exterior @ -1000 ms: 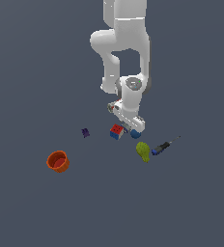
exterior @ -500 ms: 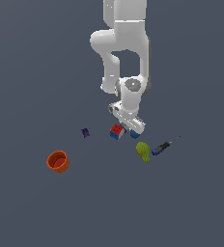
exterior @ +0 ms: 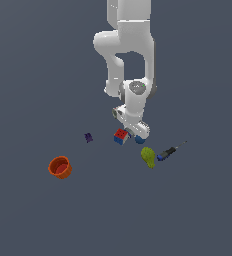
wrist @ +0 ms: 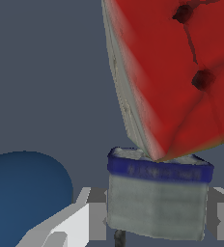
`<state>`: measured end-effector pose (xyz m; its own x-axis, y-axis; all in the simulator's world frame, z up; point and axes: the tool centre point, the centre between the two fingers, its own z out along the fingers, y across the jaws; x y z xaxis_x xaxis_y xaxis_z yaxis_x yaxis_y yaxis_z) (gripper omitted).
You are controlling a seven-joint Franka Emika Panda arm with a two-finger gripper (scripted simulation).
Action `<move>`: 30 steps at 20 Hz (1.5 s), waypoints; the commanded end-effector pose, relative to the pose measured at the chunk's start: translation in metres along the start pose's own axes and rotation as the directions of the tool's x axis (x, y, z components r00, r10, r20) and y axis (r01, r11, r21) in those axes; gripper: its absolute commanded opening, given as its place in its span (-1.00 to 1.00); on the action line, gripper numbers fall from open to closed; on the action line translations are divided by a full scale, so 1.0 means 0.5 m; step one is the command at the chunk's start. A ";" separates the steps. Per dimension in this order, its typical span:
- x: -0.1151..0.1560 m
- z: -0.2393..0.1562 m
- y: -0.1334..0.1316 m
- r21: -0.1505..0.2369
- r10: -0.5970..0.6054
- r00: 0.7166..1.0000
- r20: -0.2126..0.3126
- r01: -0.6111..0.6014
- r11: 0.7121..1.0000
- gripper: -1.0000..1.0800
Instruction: Pick up a designated object from a clutter of objects.
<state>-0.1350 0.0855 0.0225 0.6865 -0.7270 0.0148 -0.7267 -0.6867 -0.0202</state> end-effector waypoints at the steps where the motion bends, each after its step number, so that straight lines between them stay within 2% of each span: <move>1: 0.001 -0.003 0.000 -0.002 -0.003 1.000 0.002 0.003 1.000 -1.00; 7: 0.030 -0.033 -0.001 -0.003 -0.004 1.000 0.003 0.004 1.000 -1.00; 13: 0.083 -0.091 -0.003 -0.004 -0.005 1.000 0.004 0.005 1.000 -1.00; 30: 0.318 -0.340 -0.015 -0.011 -0.009 1.000 0.008 0.009 1.000 -1.00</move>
<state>-0.0322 -0.0178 0.1823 0.6924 -0.7215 0.0075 -0.7214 -0.6924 -0.0095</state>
